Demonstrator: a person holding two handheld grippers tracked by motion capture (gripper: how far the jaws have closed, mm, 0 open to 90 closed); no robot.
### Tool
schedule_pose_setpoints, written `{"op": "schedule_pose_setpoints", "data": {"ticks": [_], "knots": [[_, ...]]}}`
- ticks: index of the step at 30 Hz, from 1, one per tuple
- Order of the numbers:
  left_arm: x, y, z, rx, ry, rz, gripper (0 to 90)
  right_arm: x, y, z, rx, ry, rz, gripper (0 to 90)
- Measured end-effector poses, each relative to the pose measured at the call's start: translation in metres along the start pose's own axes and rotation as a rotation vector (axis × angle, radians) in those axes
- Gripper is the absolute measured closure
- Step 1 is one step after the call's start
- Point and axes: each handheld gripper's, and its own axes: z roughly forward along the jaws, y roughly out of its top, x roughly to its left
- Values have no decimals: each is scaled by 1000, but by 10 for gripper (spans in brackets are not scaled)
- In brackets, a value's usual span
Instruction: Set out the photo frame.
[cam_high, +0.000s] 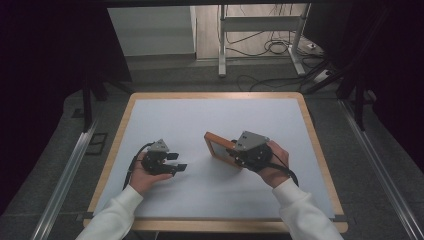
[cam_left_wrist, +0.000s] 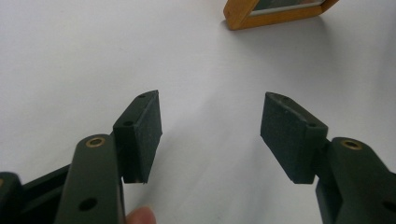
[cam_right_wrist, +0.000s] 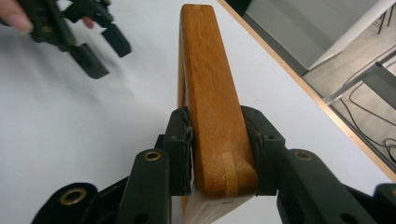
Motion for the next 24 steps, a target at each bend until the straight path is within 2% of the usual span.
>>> {"op": "schedule_pose_setpoints", "data": {"ticks": [10,12,24], "knots": [[-1,0,1,1,-7,-6,373,-31,-5,14,15,-30,98,608],[-1,0,2,2,-7,-5,373,-37,-7,16,12,-25,123,598],[-1,0,2,1,-5,1,372,-59,-14,35,35,-83,201,464]]}}
